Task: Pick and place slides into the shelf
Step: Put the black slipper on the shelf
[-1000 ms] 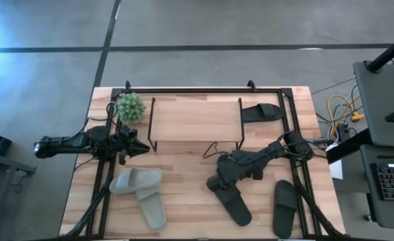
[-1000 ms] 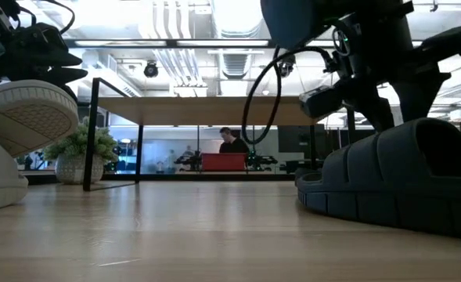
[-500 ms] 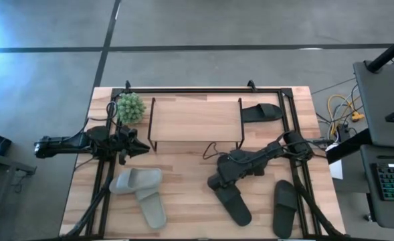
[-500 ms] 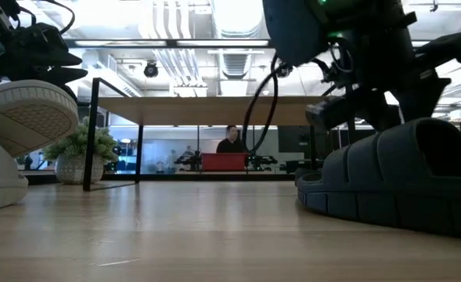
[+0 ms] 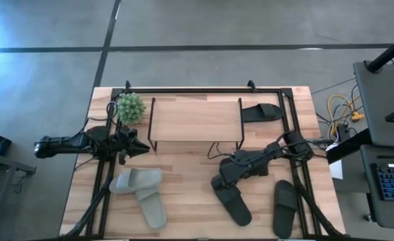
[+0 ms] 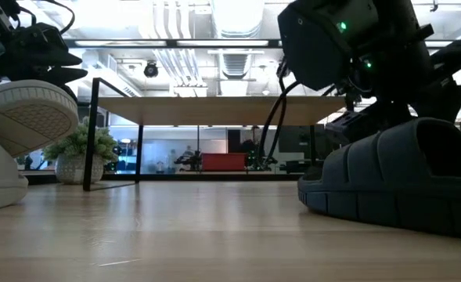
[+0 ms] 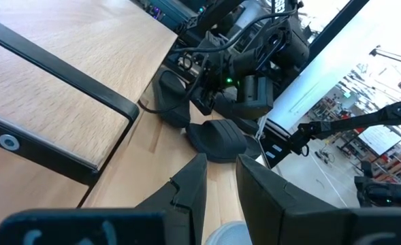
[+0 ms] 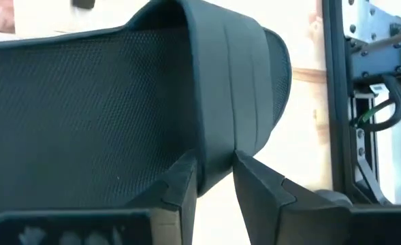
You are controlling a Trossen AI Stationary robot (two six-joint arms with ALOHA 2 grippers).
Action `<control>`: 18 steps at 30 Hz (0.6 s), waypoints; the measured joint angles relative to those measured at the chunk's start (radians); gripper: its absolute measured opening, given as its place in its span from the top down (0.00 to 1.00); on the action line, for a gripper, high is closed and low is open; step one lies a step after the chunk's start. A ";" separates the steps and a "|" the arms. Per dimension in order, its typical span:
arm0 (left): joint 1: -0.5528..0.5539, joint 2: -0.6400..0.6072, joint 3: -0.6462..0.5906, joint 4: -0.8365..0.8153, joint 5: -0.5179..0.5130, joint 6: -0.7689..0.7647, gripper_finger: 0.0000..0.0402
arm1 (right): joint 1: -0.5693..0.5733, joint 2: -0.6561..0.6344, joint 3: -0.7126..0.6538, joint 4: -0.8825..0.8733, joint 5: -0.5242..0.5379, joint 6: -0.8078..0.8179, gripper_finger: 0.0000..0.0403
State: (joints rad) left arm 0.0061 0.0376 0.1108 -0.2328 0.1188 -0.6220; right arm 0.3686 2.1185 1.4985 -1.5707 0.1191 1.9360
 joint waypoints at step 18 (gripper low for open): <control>0.000 0.001 0.000 0.000 0.000 0.000 0.84 | 0.043 -0.001 -0.014 0.003 0.071 -0.026 0.97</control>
State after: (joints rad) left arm 0.0063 0.0383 0.1108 -0.2332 0.1188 -0.6220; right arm 0.4116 2.1172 1.4846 -1.5679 0.1898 1.9101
